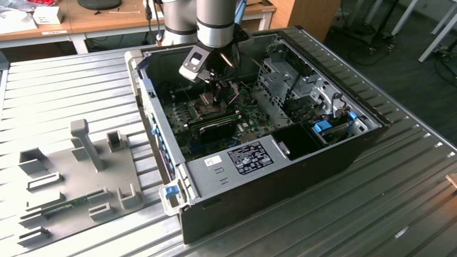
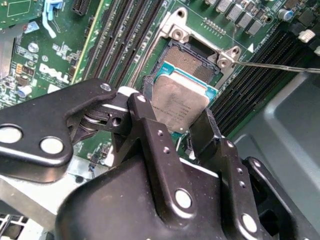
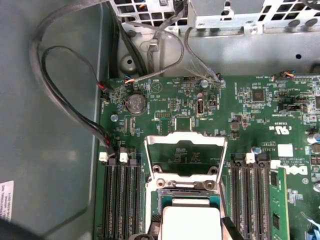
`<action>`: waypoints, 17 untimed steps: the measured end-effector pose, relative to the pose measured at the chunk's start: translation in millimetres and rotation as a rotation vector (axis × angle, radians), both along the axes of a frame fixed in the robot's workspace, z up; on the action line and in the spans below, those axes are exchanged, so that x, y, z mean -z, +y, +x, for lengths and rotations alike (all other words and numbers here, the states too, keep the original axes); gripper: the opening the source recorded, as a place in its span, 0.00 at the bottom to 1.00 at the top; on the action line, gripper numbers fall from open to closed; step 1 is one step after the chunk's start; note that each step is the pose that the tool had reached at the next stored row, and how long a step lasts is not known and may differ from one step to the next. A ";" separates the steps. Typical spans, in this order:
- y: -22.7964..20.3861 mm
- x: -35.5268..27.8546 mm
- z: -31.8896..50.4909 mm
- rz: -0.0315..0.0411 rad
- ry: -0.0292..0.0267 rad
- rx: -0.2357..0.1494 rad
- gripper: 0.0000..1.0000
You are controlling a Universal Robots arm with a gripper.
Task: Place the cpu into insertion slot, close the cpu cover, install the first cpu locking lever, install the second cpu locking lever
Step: 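Place the cpu into insertion slot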
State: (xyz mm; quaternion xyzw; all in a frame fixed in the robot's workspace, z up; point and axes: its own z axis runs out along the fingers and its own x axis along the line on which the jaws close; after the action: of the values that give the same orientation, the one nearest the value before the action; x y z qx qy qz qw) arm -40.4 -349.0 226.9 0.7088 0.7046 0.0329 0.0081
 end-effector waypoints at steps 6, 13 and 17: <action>0.0 6.2 -0.1 0.0010 0.0000 0.000 0.54; -0.1 10.7 -1.4 0.0014 0.0001 0.000 0.54; 0.0 12.3 -2.6 0.0016 0.0000 0.000 0.54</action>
State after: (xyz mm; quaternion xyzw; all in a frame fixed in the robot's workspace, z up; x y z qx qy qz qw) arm -43.0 -349.0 214.6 0.7088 0.7046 0.0334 0.0075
